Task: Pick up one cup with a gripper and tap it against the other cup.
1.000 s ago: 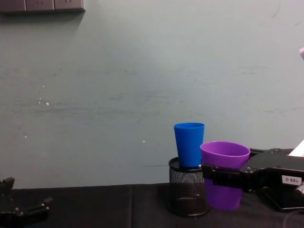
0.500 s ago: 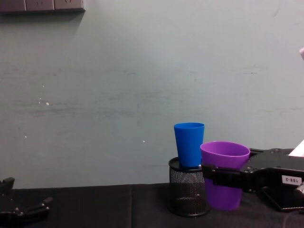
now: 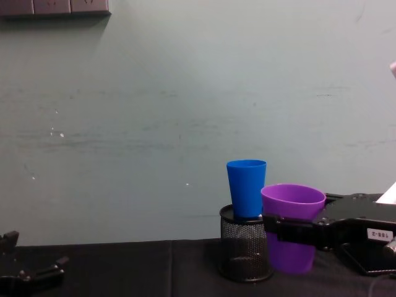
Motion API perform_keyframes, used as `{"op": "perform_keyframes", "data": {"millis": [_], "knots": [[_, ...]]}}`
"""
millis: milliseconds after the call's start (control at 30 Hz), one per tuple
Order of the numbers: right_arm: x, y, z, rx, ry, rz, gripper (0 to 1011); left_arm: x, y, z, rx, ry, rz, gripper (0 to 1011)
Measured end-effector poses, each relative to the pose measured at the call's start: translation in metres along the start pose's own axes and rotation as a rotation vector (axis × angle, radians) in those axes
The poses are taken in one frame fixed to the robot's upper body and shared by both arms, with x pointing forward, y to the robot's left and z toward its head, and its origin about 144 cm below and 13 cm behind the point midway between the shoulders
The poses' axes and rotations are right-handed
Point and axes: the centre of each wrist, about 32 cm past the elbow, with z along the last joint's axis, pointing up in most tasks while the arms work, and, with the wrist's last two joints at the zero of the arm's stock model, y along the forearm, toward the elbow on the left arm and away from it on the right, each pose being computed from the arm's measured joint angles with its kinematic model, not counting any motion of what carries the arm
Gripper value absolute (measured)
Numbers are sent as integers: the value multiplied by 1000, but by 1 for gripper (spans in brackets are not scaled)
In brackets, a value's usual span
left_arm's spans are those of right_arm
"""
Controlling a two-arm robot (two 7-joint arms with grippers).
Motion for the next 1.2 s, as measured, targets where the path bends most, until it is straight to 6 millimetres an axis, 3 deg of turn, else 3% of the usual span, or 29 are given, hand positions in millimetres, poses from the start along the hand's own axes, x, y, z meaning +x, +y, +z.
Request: {"op": "perform_keyframes", "data": {"millis": [1200], "knots": [[0,0,0,0,0,0,736,0,0,0,0,0,0,1000]]}}
